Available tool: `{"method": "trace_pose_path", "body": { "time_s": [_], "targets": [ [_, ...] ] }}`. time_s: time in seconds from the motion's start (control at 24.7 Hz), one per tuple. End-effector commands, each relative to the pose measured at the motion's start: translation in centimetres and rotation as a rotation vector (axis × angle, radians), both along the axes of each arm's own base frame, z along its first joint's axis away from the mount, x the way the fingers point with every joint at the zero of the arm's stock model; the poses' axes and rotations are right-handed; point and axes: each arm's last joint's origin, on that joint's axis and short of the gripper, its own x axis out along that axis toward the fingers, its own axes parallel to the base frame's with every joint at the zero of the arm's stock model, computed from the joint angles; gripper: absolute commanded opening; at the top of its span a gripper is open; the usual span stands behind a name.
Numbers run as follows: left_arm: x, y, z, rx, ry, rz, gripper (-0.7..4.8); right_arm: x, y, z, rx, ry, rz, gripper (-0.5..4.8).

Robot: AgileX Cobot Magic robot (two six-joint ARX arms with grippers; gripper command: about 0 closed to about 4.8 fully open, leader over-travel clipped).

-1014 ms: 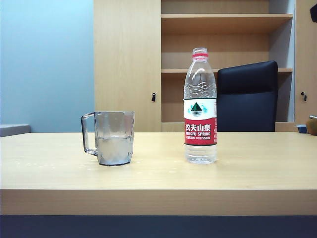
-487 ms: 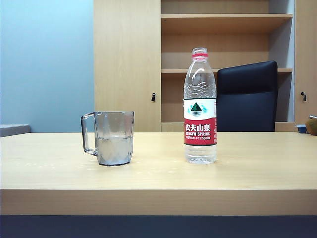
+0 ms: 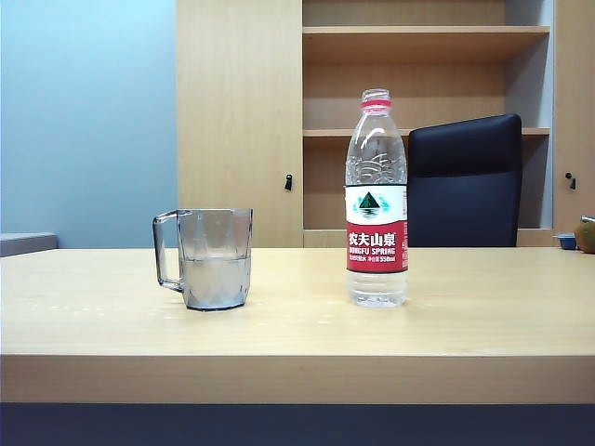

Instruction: Pick up the mineral water bottle on the table and pour water into the mug until it's half full.

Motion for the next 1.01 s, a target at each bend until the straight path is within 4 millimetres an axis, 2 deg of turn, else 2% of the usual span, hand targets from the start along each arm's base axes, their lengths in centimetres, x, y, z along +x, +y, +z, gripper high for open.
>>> {"method": "trace_pose_path", "body": {
  "time_s": [0.04,0.32,1.01],
  "targets": [
    [0.0,0.0,0.2,0.001,-0.014,-0.003,-0.06,-0.1,0.0,-0.8,0.011,0.072,-0.041,-0.08],
    [0.0,0.0,0.2,0.001,-0.014,-0.003,-0.06,0.0,1.3,-0.9,-0.009,0.078,0.065,-0.09],
    [0.0,0.0,0.2,0.001,-0.014,-0.003,-0.06,0.0,1.4,-0.9,-0.008,0.076,0.075,-0.09]
  ]
}}
